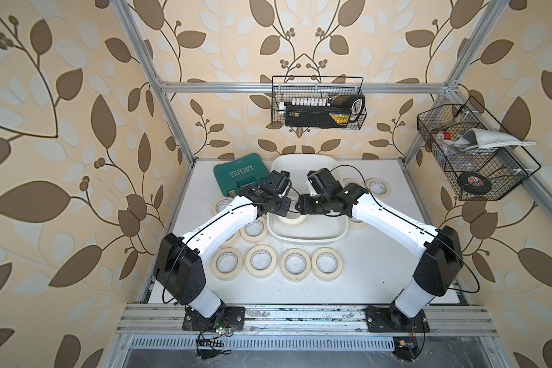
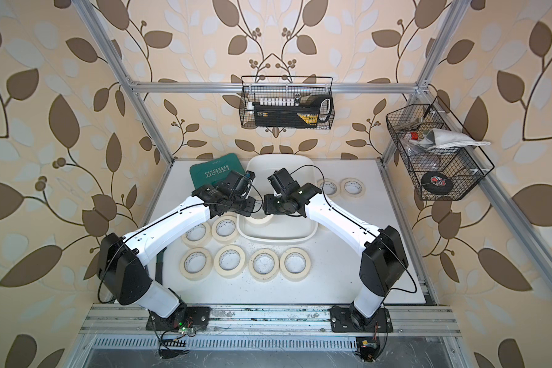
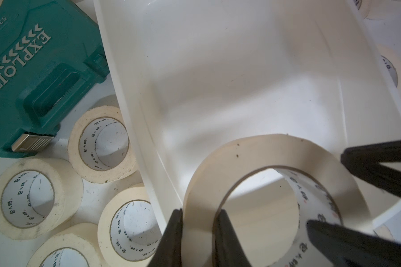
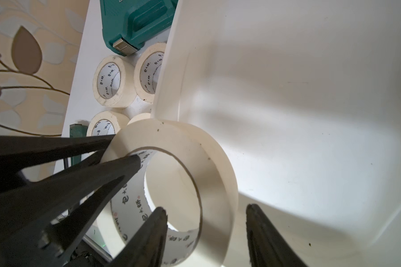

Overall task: Take out the art tape in the storage box
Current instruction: Pick up the art tape from the storage box.

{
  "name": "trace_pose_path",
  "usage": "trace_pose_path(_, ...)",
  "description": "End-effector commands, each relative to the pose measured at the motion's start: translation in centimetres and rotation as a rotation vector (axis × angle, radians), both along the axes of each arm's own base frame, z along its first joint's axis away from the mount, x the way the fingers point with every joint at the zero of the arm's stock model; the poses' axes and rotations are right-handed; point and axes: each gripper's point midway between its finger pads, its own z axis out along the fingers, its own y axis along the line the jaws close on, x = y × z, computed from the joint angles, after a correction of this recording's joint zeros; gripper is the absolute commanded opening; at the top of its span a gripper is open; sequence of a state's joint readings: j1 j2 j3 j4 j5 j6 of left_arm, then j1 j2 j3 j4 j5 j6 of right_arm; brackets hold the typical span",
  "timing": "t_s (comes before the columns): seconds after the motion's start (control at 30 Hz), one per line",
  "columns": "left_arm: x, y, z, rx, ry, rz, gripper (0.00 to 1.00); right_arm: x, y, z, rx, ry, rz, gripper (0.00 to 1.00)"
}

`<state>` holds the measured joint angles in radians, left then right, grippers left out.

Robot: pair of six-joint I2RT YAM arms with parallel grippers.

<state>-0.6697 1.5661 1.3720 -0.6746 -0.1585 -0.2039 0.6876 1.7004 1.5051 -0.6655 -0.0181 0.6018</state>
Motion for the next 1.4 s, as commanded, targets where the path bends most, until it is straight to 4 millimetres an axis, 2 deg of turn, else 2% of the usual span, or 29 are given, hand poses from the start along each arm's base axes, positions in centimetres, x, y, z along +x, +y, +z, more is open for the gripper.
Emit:
trace_pose_path(0.0,0.5,-0.4,2.9,-0.038,-0.1,-0.015,0.01,0.4,-0.1,0.4,-0.037,-0.018,-0.008,0.56)
trace_pose_path(0.33,0.3,-0.6,2.9,-0.03,-0.102,-0.023,0.0,1.0,-0.5,-0.1,-0.111,-0.021,-0.025,0.53)
trace_pose_path(0.4,0.3,-0.7,2.9,-0.034,-0.1,-0.024,0.0,1.2,-0.4,-0.2,-0.114,-0.023,-0.021,0.46)
trace_pose_path(0.57,0.0,-0.8,3.3,-0.056,-0.103,-0.026,0.0,1.5,-0.3,-0.2,-0.131,-0.027,-0.017,0.19)
trace_pose_path(0.7,-0.4,-1.1,3.8,-0.093,-0.102,-0.035,0.06,1.6,-0.5,0.1,-0.14,-0.042,-0.016,0.01)
trace_pose_path(0.87,-0.9,-1.6,4.5,-0.143,-0.094,-0.046,0.14,1.7,-0.8,1.0,-0.145,-0.068,-0.009,0.0)
trace_pose_path(0.9,-1.0,-1.6,4.7,-0.15,-0.092,-0.044,0.18,1.7,-0.9,1.1,-0.143,-0.072,-0.011,0.0)
trace_pose_path(1.03,-1.1,-1.3,5.1,-0.154,-0.099,-0.027,0.55,2.1,-1.7,1.8,-0.14,-0.085,-0.02,0.0)
trace_pose_path(1.07,-1.1,-1.1,5.0,-0.15,-0.098,-0.019,0.62,2.2,-1.9,1.9,-0.142,-0.086,-0.023,0.0)
trace_pose_path(1.1,-1.4,-0.7,6.2,-0.167,-0.125,-0.011,0.69,2.2,-2.2,2.0,-0.141,-0.086,-0.026,0.0)
trace_pose_path(1.2,-1.4,0.0,6.5,-0.159,-0.136,0.018,0.91,2.4,-3.2,2.5,-0.144,-0.091,-0.041,0.0)
trace_pose_path(1.27,-1.4,0.6,6.8,-0.151,-0.151,0.044,0.99,2.7,-4.2,2.9,-0.143,-0.095,-0.057,0.0)
trace_pose_path(1.37,-1.2,1.5,7.2,-0.139,-0.175,0.087,0.99,3.1,-6.1,3.7,-0.143,-0.103,-0.087,0.0)
